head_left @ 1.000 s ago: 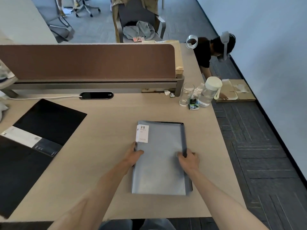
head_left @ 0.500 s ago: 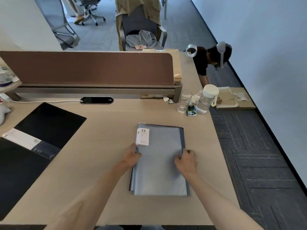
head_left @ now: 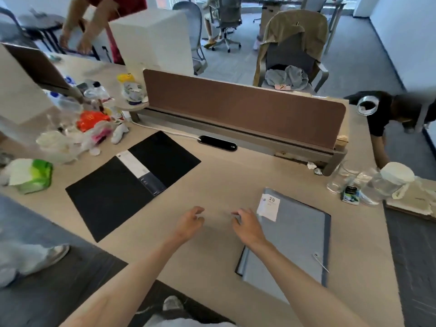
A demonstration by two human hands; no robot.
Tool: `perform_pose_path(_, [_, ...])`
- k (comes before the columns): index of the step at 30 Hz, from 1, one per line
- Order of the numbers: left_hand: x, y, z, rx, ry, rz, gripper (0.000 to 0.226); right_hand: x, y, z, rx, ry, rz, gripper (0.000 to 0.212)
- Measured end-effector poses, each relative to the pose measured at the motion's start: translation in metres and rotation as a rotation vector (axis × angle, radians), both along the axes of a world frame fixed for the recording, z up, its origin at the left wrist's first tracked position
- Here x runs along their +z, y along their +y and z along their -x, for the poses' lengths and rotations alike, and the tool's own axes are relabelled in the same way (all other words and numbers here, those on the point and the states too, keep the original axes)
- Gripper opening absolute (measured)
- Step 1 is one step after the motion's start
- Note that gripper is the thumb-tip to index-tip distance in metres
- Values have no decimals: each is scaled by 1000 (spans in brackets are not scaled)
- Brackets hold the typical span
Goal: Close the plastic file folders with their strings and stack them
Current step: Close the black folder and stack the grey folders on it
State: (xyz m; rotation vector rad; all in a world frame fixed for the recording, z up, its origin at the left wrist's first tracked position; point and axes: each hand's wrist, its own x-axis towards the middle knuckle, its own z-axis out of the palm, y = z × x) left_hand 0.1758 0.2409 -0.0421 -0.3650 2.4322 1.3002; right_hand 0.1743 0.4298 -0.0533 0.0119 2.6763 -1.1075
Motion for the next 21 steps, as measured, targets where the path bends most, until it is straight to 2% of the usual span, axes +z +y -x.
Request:
perform_pose_path(6, [4, -77, -18, 120, -30, -31, 34, -5, -78, 16, 140, -45, 10, 26])
perform_pose_path(10, [0, -131, -16, 167, -28, -17, 35, -6, -130, 34, 136, -139, 53, 28])
perform_pose_path(18, [-22, -230, 55, 103, -55, 19, 37, -15, -226, 96, -115, -308, 202, 26])
perform_pose_path(21, [-34, -263, 90, -87, -87, 116, 47, -21, -261, 113, -272, -395, 269, 24])
